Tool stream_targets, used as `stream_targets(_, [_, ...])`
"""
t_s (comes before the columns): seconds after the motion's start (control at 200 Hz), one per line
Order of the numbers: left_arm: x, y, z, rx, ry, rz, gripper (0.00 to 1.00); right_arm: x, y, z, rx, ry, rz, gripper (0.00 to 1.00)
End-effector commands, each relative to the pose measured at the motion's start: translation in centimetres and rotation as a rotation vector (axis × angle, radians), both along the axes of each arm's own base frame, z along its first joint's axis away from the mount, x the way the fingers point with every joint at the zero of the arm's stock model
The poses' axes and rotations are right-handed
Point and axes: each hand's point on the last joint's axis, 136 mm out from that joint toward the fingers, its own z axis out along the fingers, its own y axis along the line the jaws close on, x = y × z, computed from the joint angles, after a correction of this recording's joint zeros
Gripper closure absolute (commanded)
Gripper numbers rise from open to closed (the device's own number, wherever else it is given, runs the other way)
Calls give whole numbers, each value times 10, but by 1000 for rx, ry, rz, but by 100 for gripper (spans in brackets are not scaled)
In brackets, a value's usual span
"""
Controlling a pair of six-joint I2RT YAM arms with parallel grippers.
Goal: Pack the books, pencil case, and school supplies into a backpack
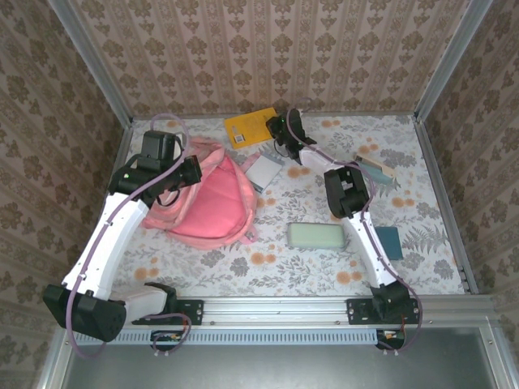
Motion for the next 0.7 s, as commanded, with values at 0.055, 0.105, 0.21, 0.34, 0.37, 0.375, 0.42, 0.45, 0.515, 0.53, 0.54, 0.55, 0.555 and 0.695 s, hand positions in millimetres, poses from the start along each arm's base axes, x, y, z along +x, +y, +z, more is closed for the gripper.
stream_targets(0.055, [2, 7, 10, 2, -45, 47, 100, -9, -26, -52, -112, 243, -89, 100])
stream_targets(0.105, [1, 8, 10, 1, -47, 48, 100, -17, -35, -66, -135, 310, -111, 100])
stream_targets(0.21, [1, 8, 11, -2, -50, 48, 100, -31, -51, -81, -231, 389, -107, 100])
stream_targets(0.34, [1, 7, 12, -3, -53, 42, 100, -51, -68, -81, -292, 467, -88, 100])
stream_targets(0.37, [1, 7, 13, -4, -55, 43, 100, -55, -72, -82, -307, 477, -86, 100])
stream_targets(0.375, [1, 7, 12, -4, -55, 42, 100, -56, -72, -81, -308, 477, -86, 100])
stream_targets(0.42, [1, 6, 13, -5, -56, 40, 100, -63, -80, -79, -326, 489, -95, 100])
stream_targets(0.45, [1, 6, 13, -6, -57, 39, 100, -69, -86, -80, -338, 504, -104, 100])
stream_targets(0.515, [-1, 6, 13, -8, -59, 37, 100, -83, -95, -76, -348, 516, -105, 100])
stream_targets(0.53, [-1, 6, 13, -8, -60, 36, 100, -86, -96, -76, -353, 516, -103, 100])
stream_targets(0.54, [-1, 6, 13, -8, -61, 36, 100, -87, -97, -73, -355, 510, -100, 100])
stream_targets(0.55, [-1, 6, 14, -8, -63, 35, 100, -89, -98, -74, -358, 510, -100, 100])
stream_targets(0.555, [-2, 6, 13, -7, -61, 35, 100, -90, -98, -72, -360, 507, -98, 100])
stream_targets(0.695, [-3, 8, 15, -4, -71, 32, 100, -130, -116, -64, -390, 537, -114, 100])
